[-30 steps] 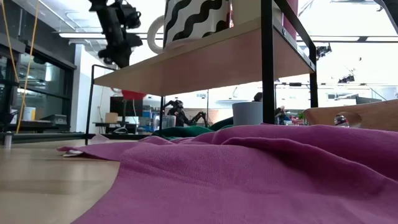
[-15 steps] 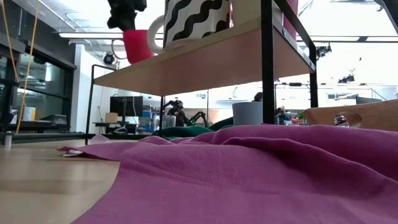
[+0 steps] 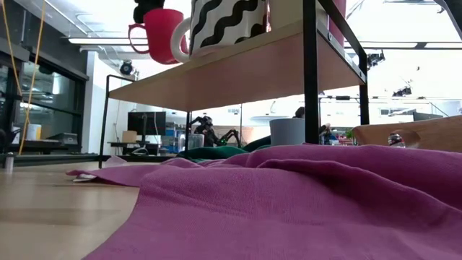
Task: Stack small to large cups/mugs on shelf
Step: Put the red mug on the shelf
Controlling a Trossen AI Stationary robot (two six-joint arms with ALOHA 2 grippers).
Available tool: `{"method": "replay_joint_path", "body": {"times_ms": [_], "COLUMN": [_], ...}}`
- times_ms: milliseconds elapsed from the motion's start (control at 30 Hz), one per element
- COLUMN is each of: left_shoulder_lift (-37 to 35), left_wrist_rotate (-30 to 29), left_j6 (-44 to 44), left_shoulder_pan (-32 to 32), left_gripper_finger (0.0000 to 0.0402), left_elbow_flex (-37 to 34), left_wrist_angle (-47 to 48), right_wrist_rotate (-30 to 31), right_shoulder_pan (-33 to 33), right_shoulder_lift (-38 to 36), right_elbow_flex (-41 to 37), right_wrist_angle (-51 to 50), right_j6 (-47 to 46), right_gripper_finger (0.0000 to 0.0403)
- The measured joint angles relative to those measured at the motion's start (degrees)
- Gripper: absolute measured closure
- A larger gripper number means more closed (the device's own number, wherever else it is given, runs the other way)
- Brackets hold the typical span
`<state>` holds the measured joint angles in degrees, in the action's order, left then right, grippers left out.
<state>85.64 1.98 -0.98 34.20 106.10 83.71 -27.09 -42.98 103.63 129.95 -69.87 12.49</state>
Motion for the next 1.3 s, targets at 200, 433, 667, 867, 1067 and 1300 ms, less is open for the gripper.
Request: {"method": "replay_joint_path", "body": {"times_ms": [200, 433, 667, 867, 1067, 1300], "left_shoulder_lift": [1.87, 4.38, 6.11, 6.96, 9.62, 11.80], "left_wrist_rotate": [1.52, 3.02, 1.62, 0.96, 0.81, 1.17], "left_j6": [2.87, 4.48, 3.83, 2.81, 0.93, -1.50], "left_shoulder_pan": [-5.36, -9.68, -11.04, -10.91, -10.91, -10.91], "left_gripper_finger": [0.0401, 0.0401, 0.0401, 0.0401, 0.0401, 0.0401], "left_elbow_flex": [0.00, 0.00, 0.00, 0.03, -0.02, -0.02], "left_wrist_angle": [-1.69, -4.41, -6.00, -9.13, -10.24, -10.89], "right_wrist_rotate": [0.00, 0.00, -0.01, -0.02, -0.04, -0.05], "right_shoulder_pan": [0.00, 0.00, 0.00, 0.02, 0.01, 0.02], "right_shoulder_lift": [0.00, 0.00, 0.00, 0.00, 0.00, 0.00], "right_elbow_flex": [0.02, 0.02, 0.02, 0.02, 0.02, 0.02], "right_wrist_angle": [0.54, 0.53, 0.48, 0.37, 0.24, 0.22], "right_j6": [0.05, 0.55, 1.05, 1.51, 1.53, 1.53], "right_gripper_finger": [0.0334, 0.0334, 0.0334, 0.0334, 0.0334, 0.0334]}}
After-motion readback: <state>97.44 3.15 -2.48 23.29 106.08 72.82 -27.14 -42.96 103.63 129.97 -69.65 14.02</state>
